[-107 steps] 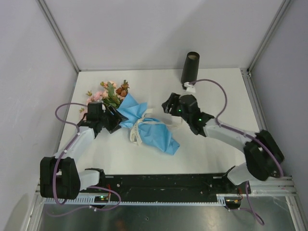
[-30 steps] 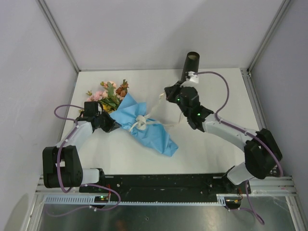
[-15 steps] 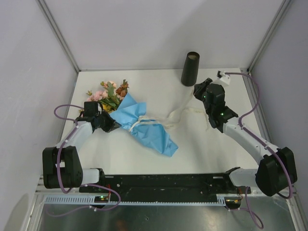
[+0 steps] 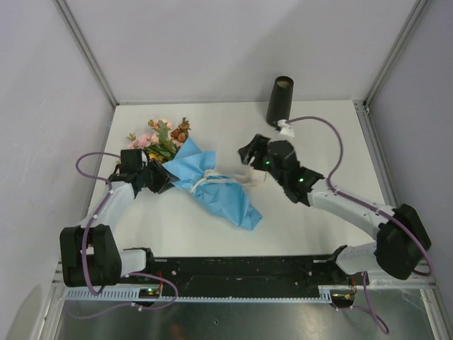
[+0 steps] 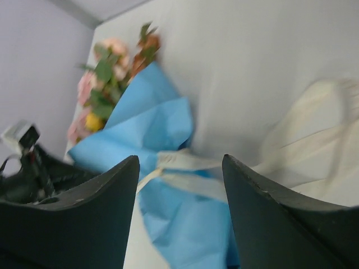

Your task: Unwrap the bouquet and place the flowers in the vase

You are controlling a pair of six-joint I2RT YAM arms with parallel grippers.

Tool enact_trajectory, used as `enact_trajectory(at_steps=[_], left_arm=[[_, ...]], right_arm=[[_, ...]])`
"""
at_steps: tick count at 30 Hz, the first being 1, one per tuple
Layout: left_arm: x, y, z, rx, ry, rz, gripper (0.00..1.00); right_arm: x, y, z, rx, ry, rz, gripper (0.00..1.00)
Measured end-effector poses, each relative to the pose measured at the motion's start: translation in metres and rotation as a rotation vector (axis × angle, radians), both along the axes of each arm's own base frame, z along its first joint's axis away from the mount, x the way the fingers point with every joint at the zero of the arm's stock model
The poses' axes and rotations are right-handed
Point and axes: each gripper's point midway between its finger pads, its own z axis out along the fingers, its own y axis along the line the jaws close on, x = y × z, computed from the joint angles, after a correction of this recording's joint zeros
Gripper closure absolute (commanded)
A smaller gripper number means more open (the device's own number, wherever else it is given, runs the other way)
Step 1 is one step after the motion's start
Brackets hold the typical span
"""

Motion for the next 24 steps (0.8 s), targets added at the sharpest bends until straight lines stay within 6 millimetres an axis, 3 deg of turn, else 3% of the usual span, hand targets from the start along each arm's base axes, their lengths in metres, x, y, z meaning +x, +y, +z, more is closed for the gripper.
enact_trajectory(at_steps=[5, 11, 17, 24], left_arm=[[-0.003, -0.001, 0.003, -0.002, -0.016, 0.0, 0.42], [-0.011, -0.001, -0.003, -0.003, -0.003, 0.001, 0.42], [-0.011, -0.001, -0.003, -0.004, -0.001, -0.001, 0.44], [-0.012, -0.002, -0.009, -0.011, 0.023, -0.005, 0.47]], right_arm=[[-0.034, 0.075, -0.03, 0.061, 0.063, 0.152, 0.35], [-0.067, 0.143, -0.072, 0.165, 0.147, 0.238, 0.37], [-0.064, 0.171, -0.102, 0.231, 0.202, 0.219, 0.38], [-0.054, 0.188, -0.123, 0.288, 0.245, 0.181, 0.39]])
